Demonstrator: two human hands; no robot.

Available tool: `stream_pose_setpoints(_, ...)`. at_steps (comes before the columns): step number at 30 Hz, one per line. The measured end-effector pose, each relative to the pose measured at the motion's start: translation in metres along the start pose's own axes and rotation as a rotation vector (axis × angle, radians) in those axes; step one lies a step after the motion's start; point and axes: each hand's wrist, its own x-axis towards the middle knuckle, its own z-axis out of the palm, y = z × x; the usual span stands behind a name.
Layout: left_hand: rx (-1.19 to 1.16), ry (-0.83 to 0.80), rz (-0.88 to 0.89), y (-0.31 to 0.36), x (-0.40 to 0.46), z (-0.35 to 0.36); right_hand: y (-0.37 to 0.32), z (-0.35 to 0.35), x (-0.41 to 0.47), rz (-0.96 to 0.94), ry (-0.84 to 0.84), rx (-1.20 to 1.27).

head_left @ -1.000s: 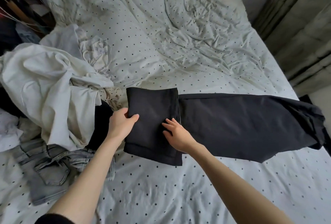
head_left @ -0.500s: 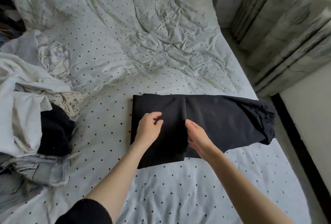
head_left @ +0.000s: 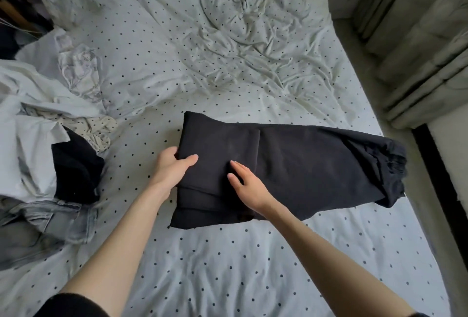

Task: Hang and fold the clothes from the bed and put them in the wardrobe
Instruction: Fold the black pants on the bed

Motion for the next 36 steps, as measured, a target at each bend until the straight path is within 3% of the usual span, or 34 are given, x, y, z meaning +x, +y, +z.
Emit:
stream_pose_setpoints(3, 0.107, -0.005, 0.128, 0.038, -0.022, 0.014, -0.004, -0.024, -0.008, 0.013, -0.019, 0.072)
stream_pose_setpoints(6, 0.169, -0.042, 0.205, 0.069, -0.037, 0.046, 0.002, -0.055, -0.023, 0.159, 0.032, 0.522)
stream_pose_setpoints(9, 0.298, -0.131, 0.276, 0.086, -0.055, 0.109, 0.028, -0.096, -0.050, 0.296, 0.251, 0.805)
stream_pose_setpoints(11, 0.318, -0.267, 0.267, 0.084, -0.061, 0.144, 0.048, -0.115, -0.059, 0.379, 0.380, 0.803)
stream_pose_setpoints(14, 0.334, -0.426, 0.225, 0.065, -0.059, 0.176, 0.076, -0.130, -0.066, 0.495, 0.375, 0.772)
stream_pose_setpoints(19, 0.308, -0.042, 0.117, 0.022, -0.039, 0.159, 0.098, -0.117, -0.064, 0.388, 0.462, 0.419)
stream_pose_setpoints(22, 0.294, -0.071, -0.038, 0.007, -0.031, 0.160, 0.102, -0.114, -0.054, 0.356, 0.506, 0.300)
stream_pose_setpoints(26, 0.069, -0.125, -0.213, 0.008, -0.022, 0.166, 0.110, -0.119, -0.050, 0.366, 0.495, 0.315)
stream_pose_setpoints(36, 0.058, -0.081, -0.085, 0.033, -0.011, 0.105, 0.078, -0.106, -0.025, 0.292, 0.393, 0.379)
